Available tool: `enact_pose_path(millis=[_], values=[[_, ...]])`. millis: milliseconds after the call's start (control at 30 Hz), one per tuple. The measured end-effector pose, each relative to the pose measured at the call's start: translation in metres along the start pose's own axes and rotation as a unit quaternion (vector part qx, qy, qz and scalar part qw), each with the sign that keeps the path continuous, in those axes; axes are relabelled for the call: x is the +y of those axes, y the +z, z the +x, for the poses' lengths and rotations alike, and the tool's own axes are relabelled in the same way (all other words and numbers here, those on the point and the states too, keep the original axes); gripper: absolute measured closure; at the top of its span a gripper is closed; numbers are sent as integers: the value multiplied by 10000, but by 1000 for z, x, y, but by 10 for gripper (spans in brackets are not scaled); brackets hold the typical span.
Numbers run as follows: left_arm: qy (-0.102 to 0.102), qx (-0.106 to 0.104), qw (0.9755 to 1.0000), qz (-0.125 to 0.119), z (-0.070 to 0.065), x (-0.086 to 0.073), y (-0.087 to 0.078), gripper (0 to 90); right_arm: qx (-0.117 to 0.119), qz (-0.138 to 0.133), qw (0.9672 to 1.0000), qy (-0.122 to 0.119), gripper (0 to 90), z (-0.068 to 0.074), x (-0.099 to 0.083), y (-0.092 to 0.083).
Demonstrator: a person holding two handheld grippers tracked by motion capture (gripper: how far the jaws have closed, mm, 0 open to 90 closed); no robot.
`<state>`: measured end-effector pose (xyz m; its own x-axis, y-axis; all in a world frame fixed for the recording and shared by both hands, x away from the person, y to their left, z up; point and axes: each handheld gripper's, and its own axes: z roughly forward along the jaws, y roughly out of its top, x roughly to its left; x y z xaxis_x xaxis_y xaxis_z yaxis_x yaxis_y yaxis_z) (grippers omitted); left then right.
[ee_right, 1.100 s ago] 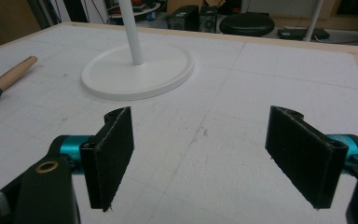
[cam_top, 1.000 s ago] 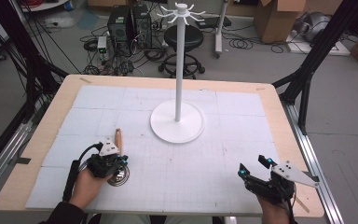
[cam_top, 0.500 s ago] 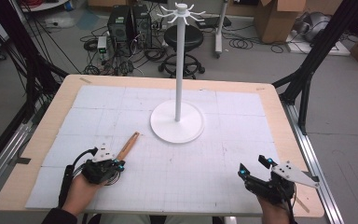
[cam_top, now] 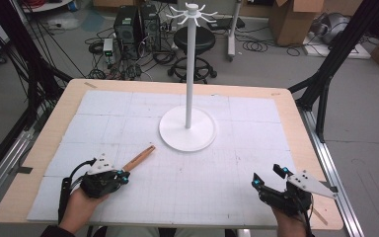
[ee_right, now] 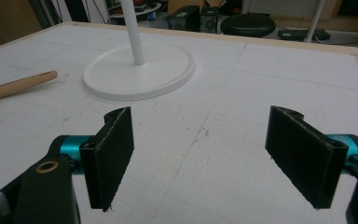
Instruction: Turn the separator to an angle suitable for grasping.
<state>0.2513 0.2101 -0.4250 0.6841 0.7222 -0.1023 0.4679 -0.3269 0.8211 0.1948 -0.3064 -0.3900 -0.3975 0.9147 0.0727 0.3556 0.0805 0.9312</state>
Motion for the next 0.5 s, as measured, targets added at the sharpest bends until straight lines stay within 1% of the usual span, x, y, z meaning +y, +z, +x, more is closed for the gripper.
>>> enact_pose_path(millis=[33, 67, 100, 133, 167, 200, 233, 267, 300, 333, 367, 400, 500], values=[[-20, -7, 9999, -139, 1, 1, -5, 696, 8, -10, 10000, -5, 221, 0, 0, 0], [-92, -23, 9994, -323, 4, 3, -10, 696, 8, -10, 10000, -5, 221, 0, 0, 0], [-128, -14, 9987, -498, 7, 4, -16, 645, 18, -10, 10000, -2, 221, 0, 0, 0], [-171, 2, 9976, -674, 10, 4, -21, 573, 27, -8, 10000, 1, 221, 0, 0, 0], [-263, -23, 9961, -840, 14, 4, -25, 509, 42, -19, 10000, 7, 220, -1, 0, 0], [-328, -70, 9946, -983, 19, 4, -29, 472, 50, -30, 10000, -2, 219, 0, 0, 0], [-406, -22, 9927, -1134, 23, 4, -33, 415, 66, -38, 10000, -29, 218, -1, 0, 0], [-466, 1, 9915, -1215, 26, 4, -35, 346, 72, -57, 10000, -30, 216, 0, 1, 0], [-475, -16, 9902, -1316, 30, 4, -38, 292, 72, -61, 9999, -37, 209, 0, 1, -1], [-487, 14, 9890, -1394, 31, 4, -40, 240, 63, -76, 9999, -39, 206, 0, 1, -1], [-498, 117, 9878, -1471, 34, 4, -43, 189, 65, -93, 9999, -48, 203, -1, 1, -1], [-506, 161, 9870, -1514, 35, 4, -45, 162, 59, -110, 9999, -60, 194, -2, 2, -2], [-476, 150, 9853, -1632, 38, 3, -50, 164, 14, -126, 9999, -42, 157, -4, 2, -3]])
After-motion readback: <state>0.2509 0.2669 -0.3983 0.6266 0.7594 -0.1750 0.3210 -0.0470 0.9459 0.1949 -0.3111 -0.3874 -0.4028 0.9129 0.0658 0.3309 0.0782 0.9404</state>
